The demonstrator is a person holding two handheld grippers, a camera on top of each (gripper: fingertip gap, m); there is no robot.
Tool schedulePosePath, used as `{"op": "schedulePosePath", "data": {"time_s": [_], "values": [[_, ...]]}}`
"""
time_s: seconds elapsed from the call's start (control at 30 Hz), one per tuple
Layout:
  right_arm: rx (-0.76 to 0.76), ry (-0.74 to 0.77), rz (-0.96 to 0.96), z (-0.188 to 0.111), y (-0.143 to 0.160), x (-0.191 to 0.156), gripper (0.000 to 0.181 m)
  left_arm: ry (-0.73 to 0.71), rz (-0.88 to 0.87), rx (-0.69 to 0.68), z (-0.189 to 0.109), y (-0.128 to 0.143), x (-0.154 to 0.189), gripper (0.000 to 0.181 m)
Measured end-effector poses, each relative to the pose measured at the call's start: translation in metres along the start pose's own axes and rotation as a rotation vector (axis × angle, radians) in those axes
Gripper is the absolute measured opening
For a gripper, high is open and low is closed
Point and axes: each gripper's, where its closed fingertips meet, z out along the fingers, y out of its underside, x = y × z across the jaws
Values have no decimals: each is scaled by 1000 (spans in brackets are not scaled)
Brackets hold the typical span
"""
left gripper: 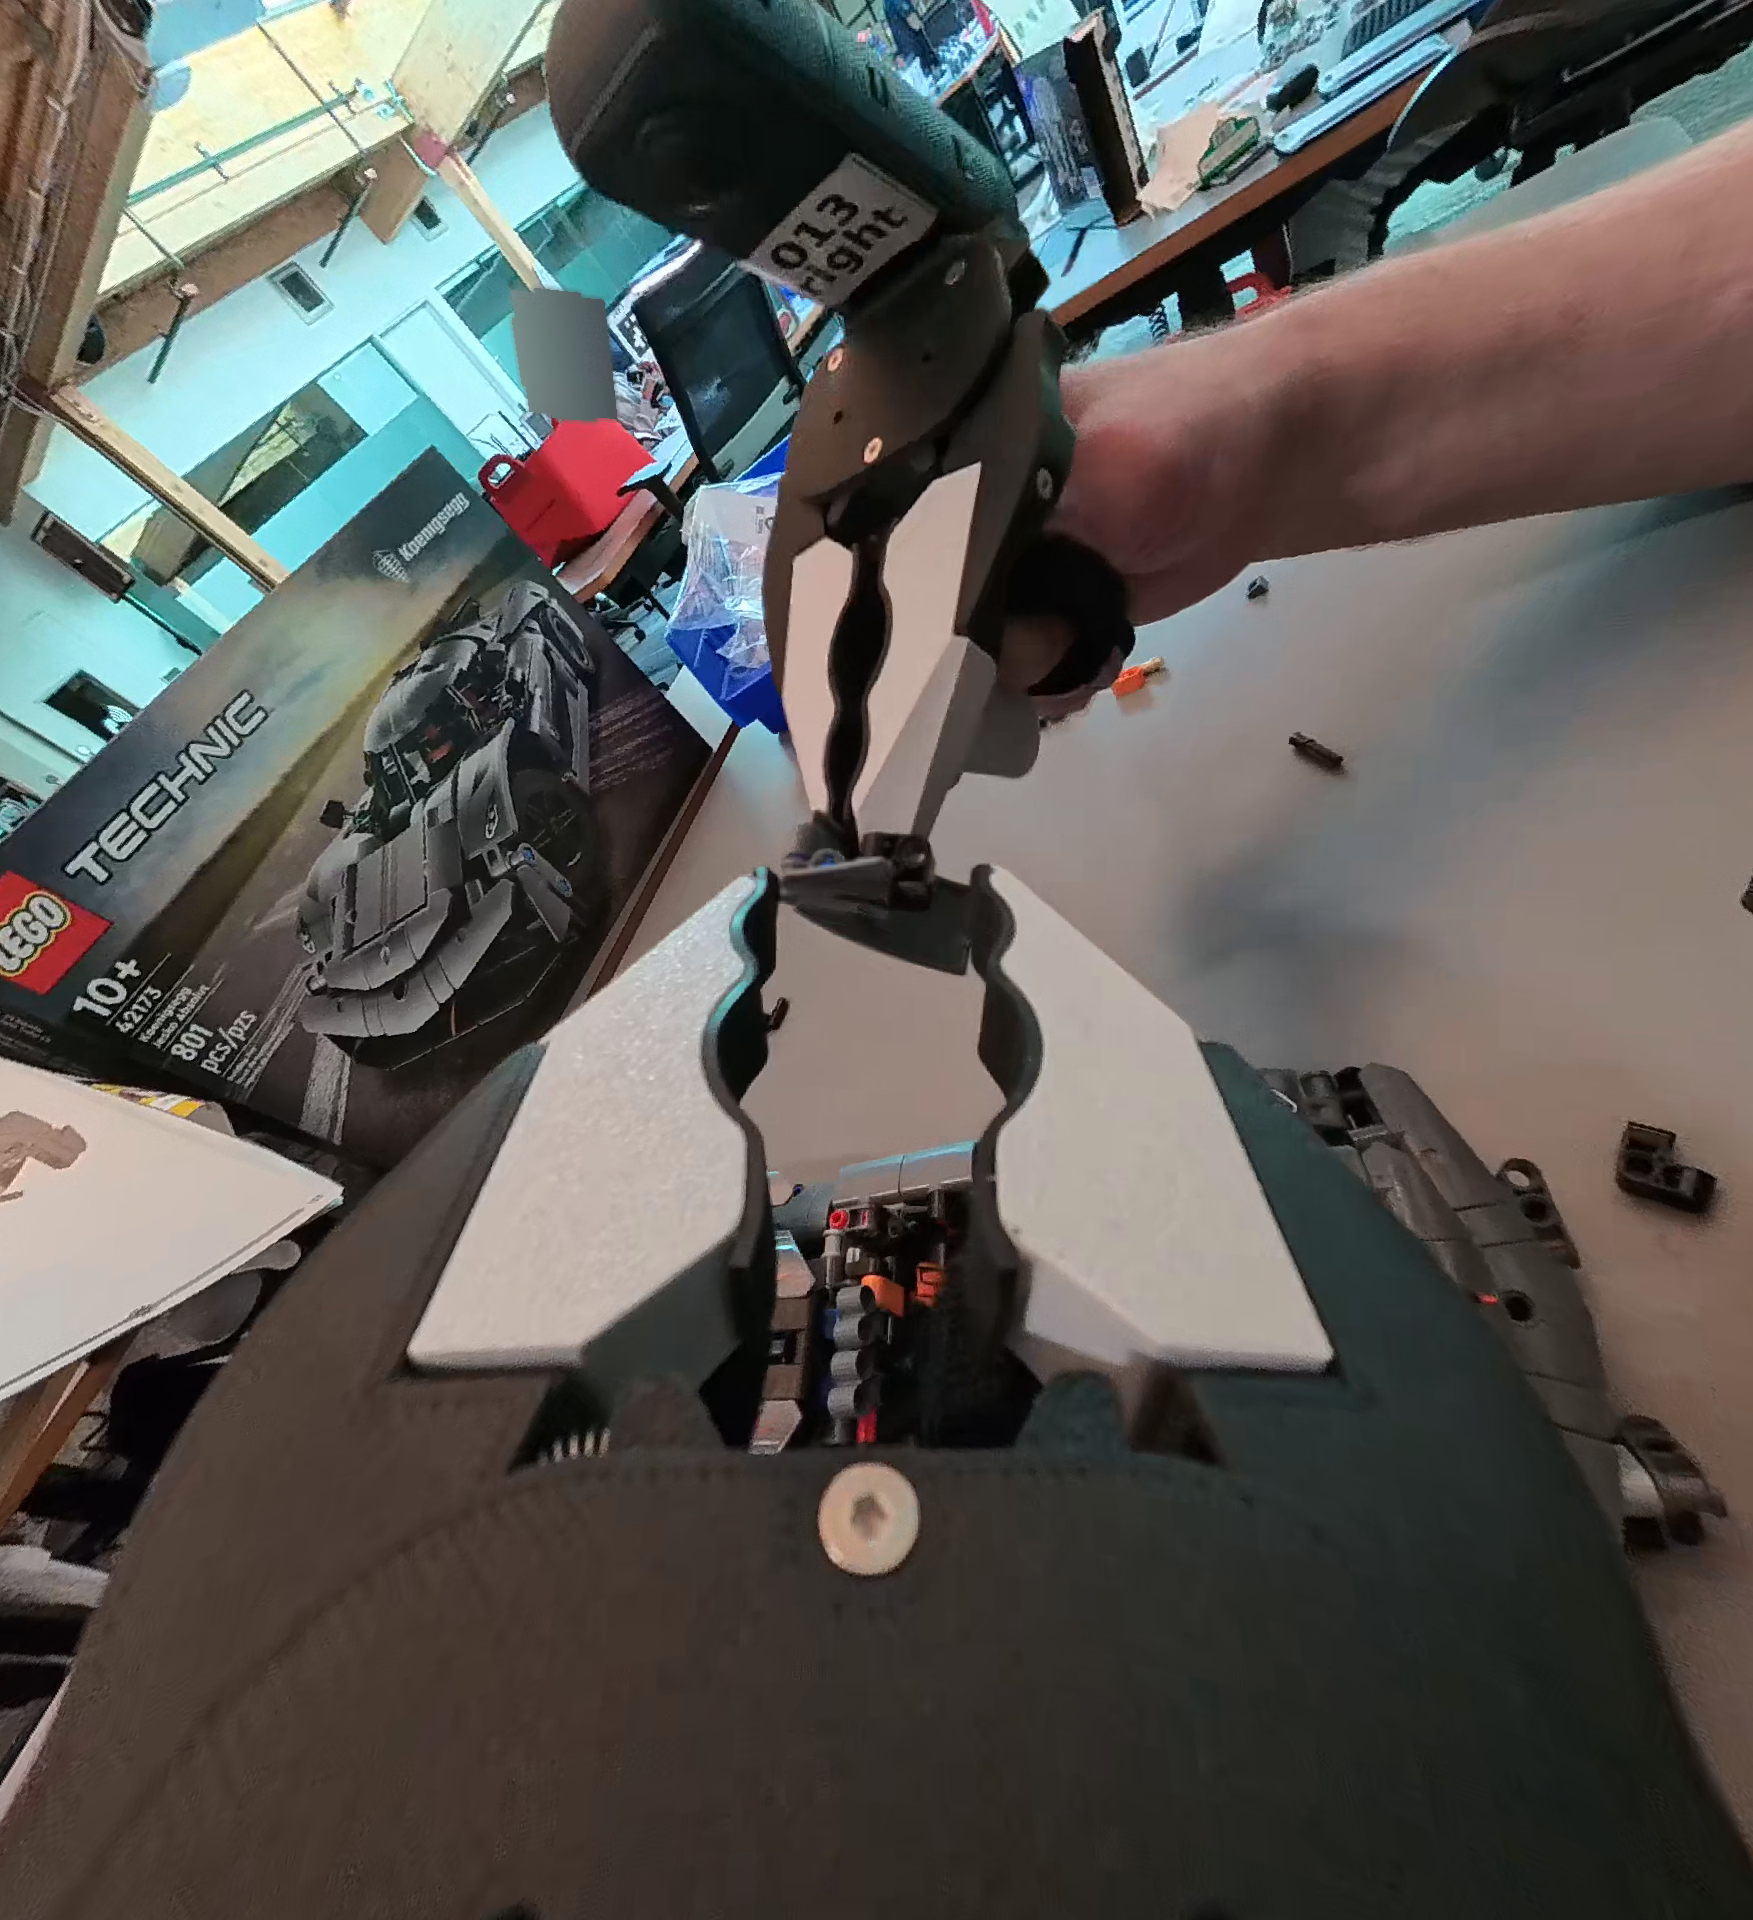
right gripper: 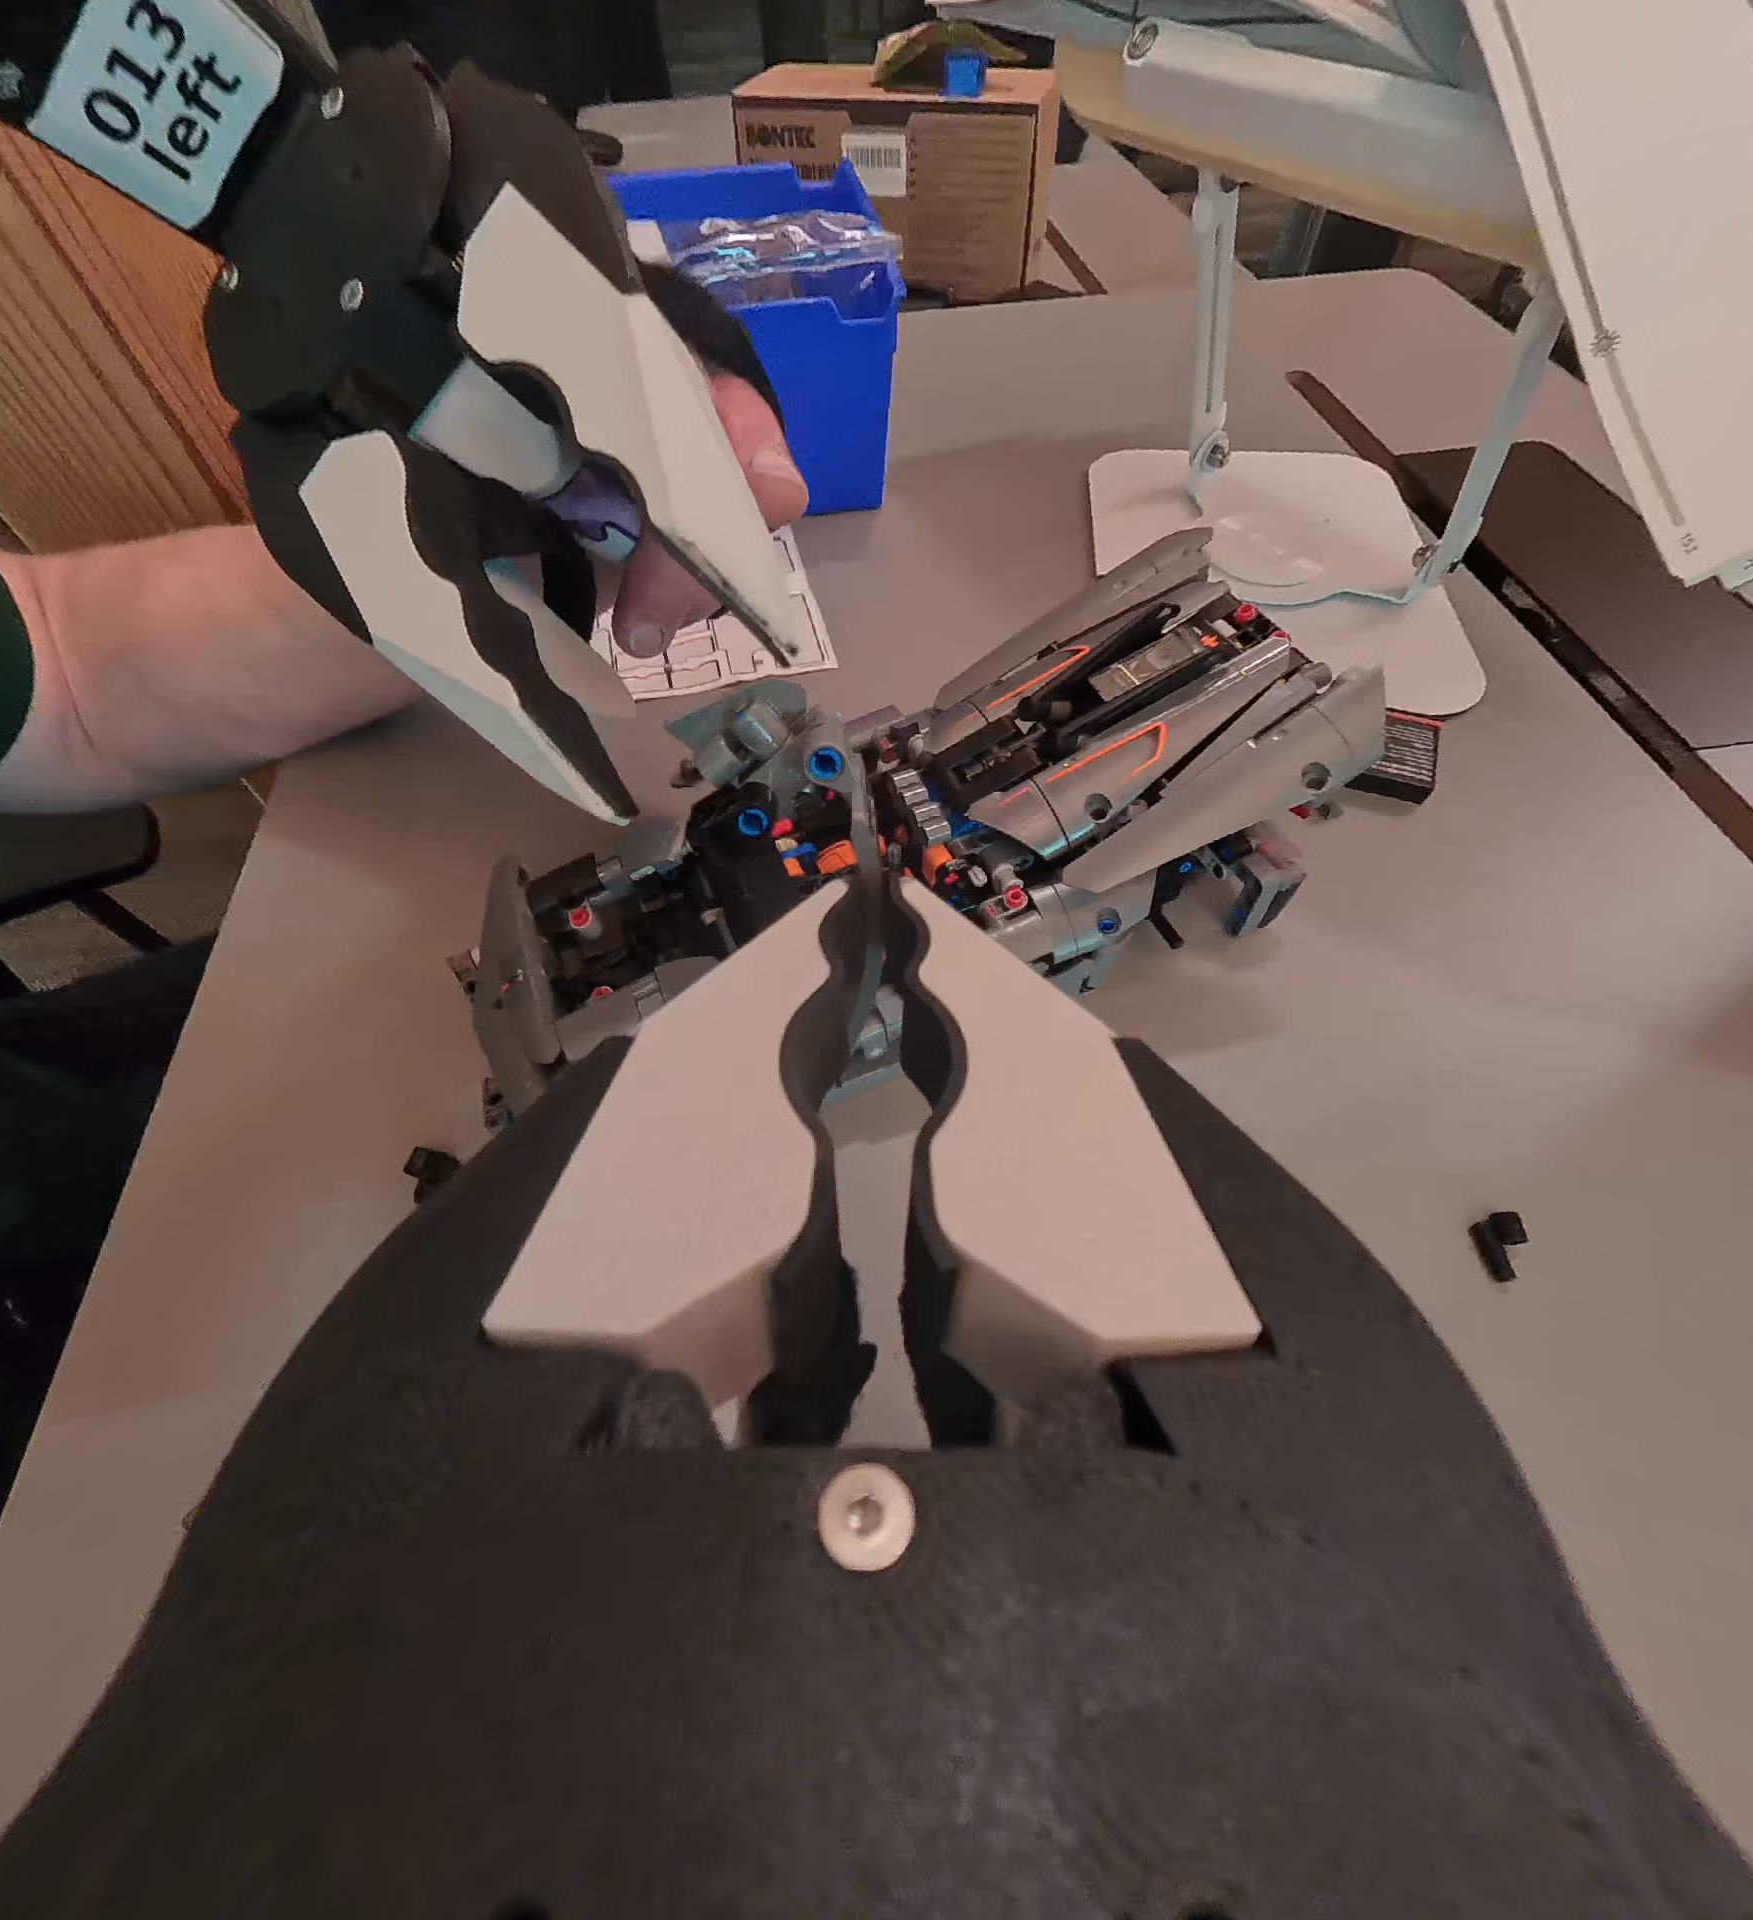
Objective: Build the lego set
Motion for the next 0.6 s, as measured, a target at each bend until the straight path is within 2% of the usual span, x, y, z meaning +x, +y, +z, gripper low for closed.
{"op": "schedulePosePath", "data": {"time_s": [0.13,0.37,0.6], "values": [[-8,-19,17,-2,1,-1,0,-3,9,-13,1,2,0,34],[-39,-157,138,2,12,-12,0,-2,75,-35,4,1,7,32],[-94,-251,164,2,23,-23,0,53,184,-96,7,3,26,21]]}}
